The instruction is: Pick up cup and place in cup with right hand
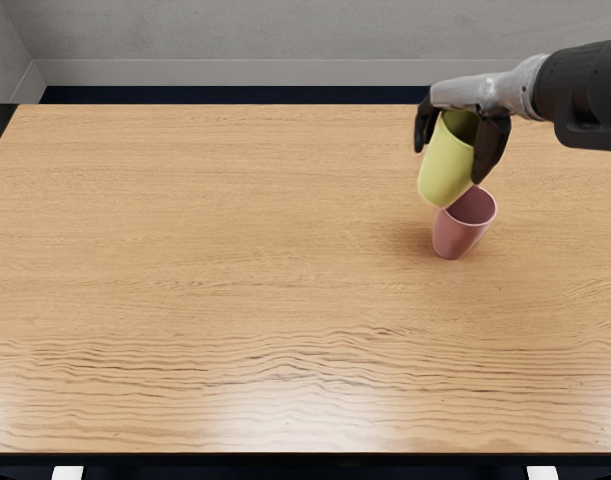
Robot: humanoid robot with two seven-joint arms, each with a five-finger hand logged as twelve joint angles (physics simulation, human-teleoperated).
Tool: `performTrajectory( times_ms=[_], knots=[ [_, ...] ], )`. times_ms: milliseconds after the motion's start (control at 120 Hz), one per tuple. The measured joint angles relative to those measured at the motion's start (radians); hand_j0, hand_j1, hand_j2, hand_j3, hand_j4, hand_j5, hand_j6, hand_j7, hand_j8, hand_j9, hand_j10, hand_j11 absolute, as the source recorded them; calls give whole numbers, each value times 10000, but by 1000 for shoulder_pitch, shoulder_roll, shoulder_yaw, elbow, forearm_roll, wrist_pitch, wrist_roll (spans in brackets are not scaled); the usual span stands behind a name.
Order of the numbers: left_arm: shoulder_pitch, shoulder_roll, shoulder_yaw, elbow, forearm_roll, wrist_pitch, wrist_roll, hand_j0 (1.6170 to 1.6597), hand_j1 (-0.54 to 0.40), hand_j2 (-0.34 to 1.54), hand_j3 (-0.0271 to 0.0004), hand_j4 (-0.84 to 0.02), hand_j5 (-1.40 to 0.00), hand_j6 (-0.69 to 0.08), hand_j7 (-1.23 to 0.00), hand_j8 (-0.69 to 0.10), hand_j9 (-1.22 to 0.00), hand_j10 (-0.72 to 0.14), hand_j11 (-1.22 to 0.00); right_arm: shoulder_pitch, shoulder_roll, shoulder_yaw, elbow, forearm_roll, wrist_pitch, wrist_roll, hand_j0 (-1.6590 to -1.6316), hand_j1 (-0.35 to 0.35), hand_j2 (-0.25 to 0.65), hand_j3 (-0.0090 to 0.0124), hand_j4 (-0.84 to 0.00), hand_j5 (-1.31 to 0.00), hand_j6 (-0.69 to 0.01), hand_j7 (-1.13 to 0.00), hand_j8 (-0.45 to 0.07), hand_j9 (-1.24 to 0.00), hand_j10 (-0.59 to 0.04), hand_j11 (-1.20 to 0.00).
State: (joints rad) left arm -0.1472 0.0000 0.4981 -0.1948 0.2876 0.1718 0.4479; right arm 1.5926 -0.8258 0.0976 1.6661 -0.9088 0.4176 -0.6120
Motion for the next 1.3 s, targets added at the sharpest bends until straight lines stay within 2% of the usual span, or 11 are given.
performTrajectory(
  times_ms=[167,292,542,642,717,1300],
  knots=[
    [-2,0,0,0,0,0,0,16581,3491,3,0,-4,-1,-6,-1,-5,-1,-4,0,6,-35,-5,10,3,11,0,-16489,1174,334,-2,-5206,-7508,-3188,-7126,-1981,-7383,-2321,-7393],
    [-5,0,1,0,0,0,0,16581,3491,3,0,-4,-1,-6,-1,-6,-1,-4,0,5,-64,-9,23,4,15,0,-16491,1367,673,-2,-5187,-7658,-3063,-7185,-1834,-7490,-2174,-7488],
    [-3,0,1,0,0,0,0,16581,3491,3,0,-4,-1,-6,-1,-6,0,-4,0,-1,-81,-33,31,2,15,0,-16488,928,-27,-1,-5226,-7709,-3252,-7228,-2032,-7482,-2394,-7429],
    [-4,0,1,0,0,0,0,16581,3491,4,0,-6,-1,-8,-1,-7,-1,-5,0,-3,-77,-41,24,3,12,0,-16493,773,-190,1,-5211,-7745,-3371,-7234,-2151,-7493,-2539,-7413],
    [-4,0,2,0,0,0,0,16581,3490,3,0,-4,-1,-5,-1,-5,0,-3,0,-3,-71,-45,14,2,9,0,-16505,945,286,2,-5236,-7712,-3445,-7237,-2170,-7507,-2525,-7446],
    [-5,0,2,1,-1,0,0,16581,3491,3,0,-5,-1,-7,0,-7,0,-5,0,-22,-11,-80,-72,-35,-18,0,-16510,887,201,0,-5225,-7713,-3486,-7231,-2189,-7541,-2556,-7456]
  ],
)
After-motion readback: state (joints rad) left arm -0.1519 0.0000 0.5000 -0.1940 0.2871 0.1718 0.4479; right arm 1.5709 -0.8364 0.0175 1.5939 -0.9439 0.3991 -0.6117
